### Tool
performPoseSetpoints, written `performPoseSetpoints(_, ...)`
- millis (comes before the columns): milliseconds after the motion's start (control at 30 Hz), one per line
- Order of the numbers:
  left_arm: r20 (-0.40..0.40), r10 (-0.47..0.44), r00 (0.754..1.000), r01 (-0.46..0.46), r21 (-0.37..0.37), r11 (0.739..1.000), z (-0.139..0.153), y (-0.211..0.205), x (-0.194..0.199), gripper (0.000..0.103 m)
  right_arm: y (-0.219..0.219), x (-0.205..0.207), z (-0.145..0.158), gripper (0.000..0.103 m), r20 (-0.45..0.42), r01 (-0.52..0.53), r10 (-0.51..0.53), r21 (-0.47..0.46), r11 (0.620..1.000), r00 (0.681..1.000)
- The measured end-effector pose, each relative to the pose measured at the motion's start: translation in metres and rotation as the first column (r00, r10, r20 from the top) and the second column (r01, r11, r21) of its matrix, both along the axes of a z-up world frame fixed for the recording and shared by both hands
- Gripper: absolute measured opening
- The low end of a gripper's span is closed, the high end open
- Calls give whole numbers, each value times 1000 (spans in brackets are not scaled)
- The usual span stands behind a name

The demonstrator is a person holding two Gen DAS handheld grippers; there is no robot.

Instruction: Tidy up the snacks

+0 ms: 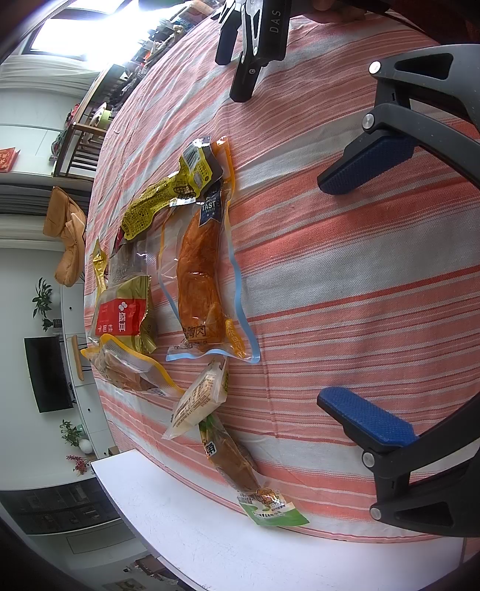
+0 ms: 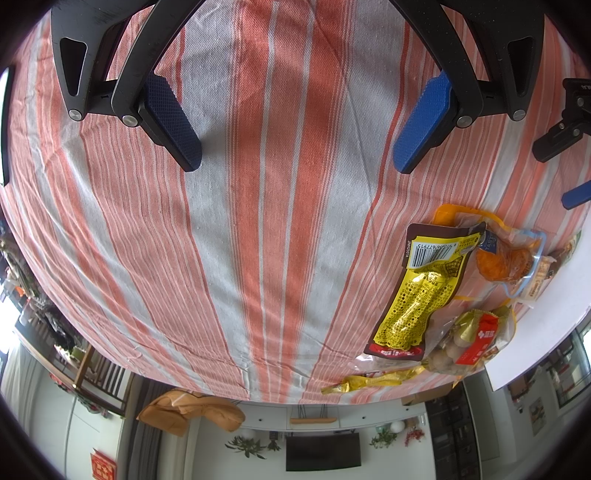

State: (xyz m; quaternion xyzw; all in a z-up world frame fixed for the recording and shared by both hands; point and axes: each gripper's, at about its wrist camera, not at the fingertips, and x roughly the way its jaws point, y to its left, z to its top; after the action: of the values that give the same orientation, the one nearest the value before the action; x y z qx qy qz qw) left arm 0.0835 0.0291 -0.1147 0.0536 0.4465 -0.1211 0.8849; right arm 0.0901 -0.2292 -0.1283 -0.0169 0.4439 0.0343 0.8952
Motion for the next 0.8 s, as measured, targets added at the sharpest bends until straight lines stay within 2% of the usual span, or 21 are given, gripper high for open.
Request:
performPoseSetpoints(600,-17,-7,1000,7,1,1000,0,0,-1,103,0,0,0,103,0,0,0,0,1000,1000)
performPoseSetpoints(700,-64,-55,996,52,-40,998,4,7,-7,103,0,0,0,103,0,0,0,0,1000,1000)
performPoseSetpoints(800,-73,-81,994,76,-78,994,17,25,-7,103,0,0,0,103,0,0,0,0,1000,1000)
